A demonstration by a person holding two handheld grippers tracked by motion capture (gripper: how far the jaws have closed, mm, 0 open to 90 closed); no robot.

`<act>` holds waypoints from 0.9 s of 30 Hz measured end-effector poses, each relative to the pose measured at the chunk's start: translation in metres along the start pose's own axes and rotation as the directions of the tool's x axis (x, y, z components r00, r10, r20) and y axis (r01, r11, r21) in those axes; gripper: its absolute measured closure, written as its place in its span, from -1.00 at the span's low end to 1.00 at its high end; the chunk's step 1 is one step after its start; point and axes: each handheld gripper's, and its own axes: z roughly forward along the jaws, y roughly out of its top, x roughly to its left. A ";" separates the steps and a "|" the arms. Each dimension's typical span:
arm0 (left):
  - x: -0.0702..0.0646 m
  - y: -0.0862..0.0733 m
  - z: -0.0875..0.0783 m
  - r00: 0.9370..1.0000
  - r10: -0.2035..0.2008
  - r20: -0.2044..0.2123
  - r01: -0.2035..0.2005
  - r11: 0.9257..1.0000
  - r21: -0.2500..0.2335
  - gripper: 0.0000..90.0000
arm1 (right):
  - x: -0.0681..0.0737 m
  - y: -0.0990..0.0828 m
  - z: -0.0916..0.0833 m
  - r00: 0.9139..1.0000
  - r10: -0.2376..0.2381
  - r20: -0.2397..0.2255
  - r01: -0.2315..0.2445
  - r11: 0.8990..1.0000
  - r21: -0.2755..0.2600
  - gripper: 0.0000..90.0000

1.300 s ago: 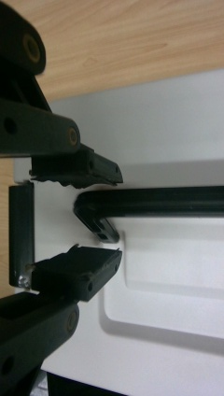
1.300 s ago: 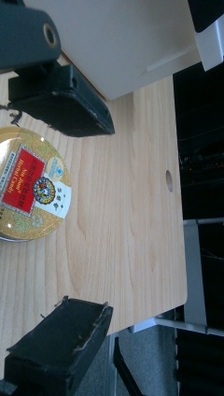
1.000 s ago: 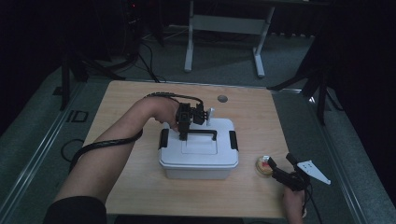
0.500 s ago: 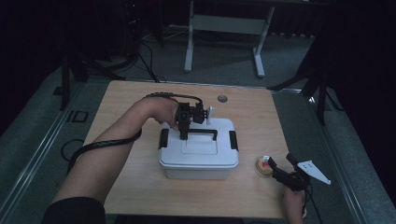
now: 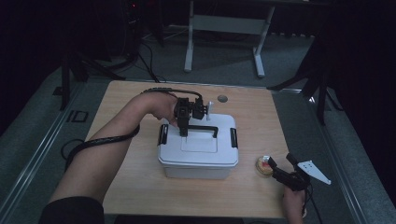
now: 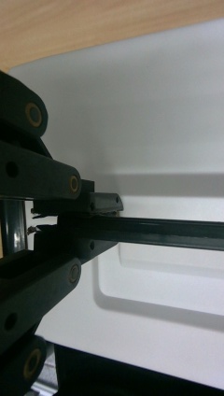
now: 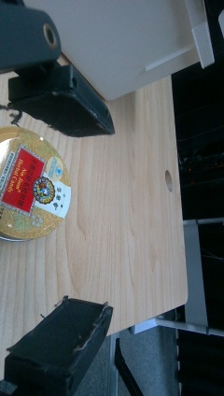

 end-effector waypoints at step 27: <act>-0.016 -0.084 -0.029 0.992 -0.120 -0.027 0.120 0.993 -0.022 0.85 | 0.001 0.000 0.001 1.000 -0.002 0.006 0.002 1.000 0.008 -0.75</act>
